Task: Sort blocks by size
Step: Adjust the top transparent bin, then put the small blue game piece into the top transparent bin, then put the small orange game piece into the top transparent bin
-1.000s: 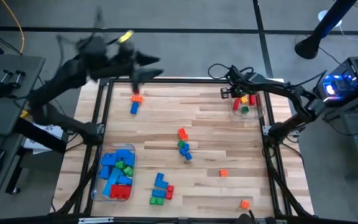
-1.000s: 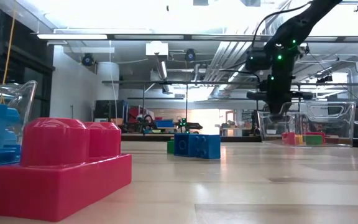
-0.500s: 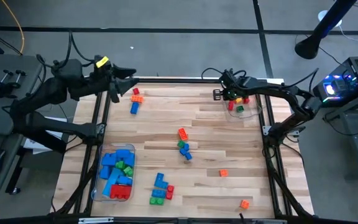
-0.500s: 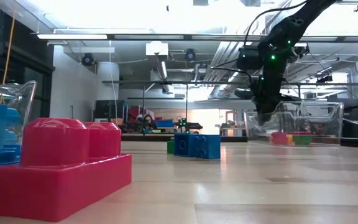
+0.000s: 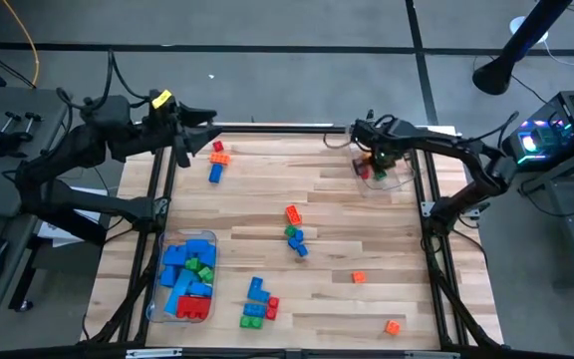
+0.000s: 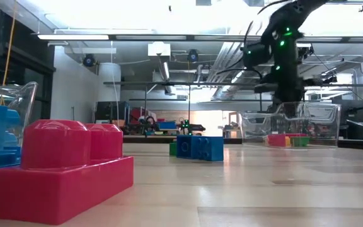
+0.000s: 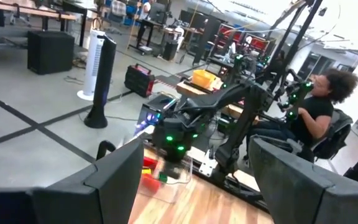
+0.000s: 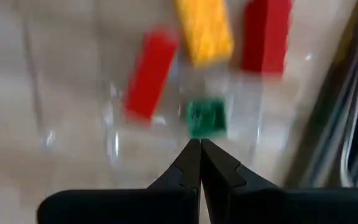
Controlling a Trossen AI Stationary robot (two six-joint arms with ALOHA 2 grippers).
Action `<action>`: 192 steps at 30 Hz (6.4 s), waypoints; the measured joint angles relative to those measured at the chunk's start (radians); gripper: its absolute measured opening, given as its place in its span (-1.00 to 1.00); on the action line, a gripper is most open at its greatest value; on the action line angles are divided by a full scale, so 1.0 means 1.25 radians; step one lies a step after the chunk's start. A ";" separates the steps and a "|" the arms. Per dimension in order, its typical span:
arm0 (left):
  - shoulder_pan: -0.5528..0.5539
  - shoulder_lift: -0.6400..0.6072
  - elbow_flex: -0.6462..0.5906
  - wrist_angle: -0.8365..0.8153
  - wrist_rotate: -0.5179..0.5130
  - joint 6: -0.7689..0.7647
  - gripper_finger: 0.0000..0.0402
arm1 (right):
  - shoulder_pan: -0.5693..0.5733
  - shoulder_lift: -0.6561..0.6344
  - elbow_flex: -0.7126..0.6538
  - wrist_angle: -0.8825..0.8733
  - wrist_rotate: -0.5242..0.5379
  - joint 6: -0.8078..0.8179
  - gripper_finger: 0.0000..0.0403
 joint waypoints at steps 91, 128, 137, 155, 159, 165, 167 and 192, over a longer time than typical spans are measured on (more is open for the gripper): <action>0.268 0.431 -0.475 0.211 0.179 -0.259 -0.52 | 0.235 -0.402 0.070 0.256 -0.056 0.071 -1.00; 0.160 1.051 0.580 0.043 0.313 0.041 0.77 | 0.292 -0.393 0.070 0.690 0.008 0.000 -1.00; 0.316 0.821 0.378 -0.168 0.139 0.053 0.77 | 0.292 -0.392 0.070 0.677 0.007 -0.030 -1.00; 0.374 0.611 -0.166 -0.347 -0.075 0.509 0.77 | 0.289 -0.367 0.070 0.630 0.052 -0.042 -1.00; 0.360 0.698 -0.115 -0.397 -0.102 0.605 0.77 | 0.289 -0.344 0.070 0.629 0.044 -0.035 -1.00; 0.355 0.806 -0.081 -0.463 -0.157 0.694 0.77 | 0.296 -0.307 0.070 0.630 0.027 0.003 -1.00; 0.360 0.829 -0.081 -0.466 -0.166 0.706 0.77 | 0.300 -0.297 0.070 0.630 0.027 0.007 -1.00; 0.294 0.864 -0.081 -0.505 0.061 0.556 0.03 | 0.365 -0.262 0.070 0.633 0.043 0.037 -1.00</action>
